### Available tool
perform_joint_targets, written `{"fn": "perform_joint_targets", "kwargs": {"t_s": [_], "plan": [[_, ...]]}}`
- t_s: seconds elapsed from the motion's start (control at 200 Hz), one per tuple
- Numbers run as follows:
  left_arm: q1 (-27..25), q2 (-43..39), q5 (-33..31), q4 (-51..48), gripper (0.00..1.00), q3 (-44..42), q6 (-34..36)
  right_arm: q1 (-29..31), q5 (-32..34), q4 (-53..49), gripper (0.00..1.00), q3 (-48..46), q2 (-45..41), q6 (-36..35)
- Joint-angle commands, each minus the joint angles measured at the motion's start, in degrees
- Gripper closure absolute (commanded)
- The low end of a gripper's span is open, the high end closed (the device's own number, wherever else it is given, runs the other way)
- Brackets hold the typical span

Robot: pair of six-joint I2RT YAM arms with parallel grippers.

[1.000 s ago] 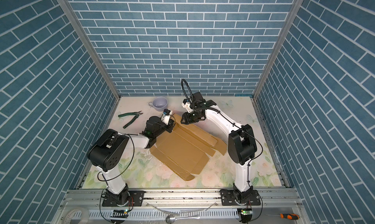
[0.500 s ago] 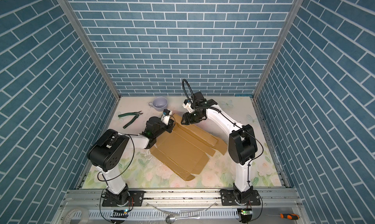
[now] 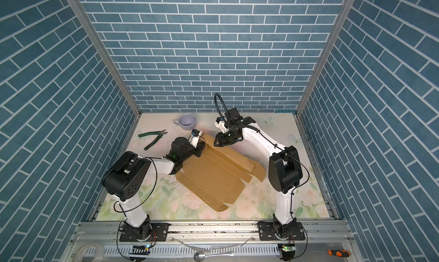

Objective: Fold the paper box

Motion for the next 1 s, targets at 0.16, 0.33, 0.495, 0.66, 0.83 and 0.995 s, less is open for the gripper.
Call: {"fn": "perform_joint_targets", "kwargs": {"t_s": [0.16,0.33,0.495,0.66,0.83,0.995], "plan": [[0.2,-1.8,-0.8,-1.8,0.97,1.2,-0.3,-0.3,1.0,-3.0,0.50,-1.1,-0.7,-1.9],[0.4,-3.5,-4.9,-1.5,1.00,1.0,1.2,-1.8,-0.2,-2.3,0.44,-2.0,-5.3,-0.7],[1.9,-5.9,-7.5,-0.2,1.00,-2.1,3.6,-4.6,-1.2,-0.9,0.40,-5.6,-11.5,0.5],[4.7,-7.5,-10.2,1.2,1.00,-3.9,3.3,-8.4,2.4,-0.2,0.38,-10.2,-17.9,1.3],[5.7,-9.1,-14.8,1.5,1.00,-6.4,2.3,-13.8,9.7,-1.4,0.44,-15.7,-24.7,6.4],[5.7,-11.2,-17.9,2.3,1.00,-9.6,0.6,-13.2,12.8,2.0,0.51,-21.2,-31.0,20.3]]}}
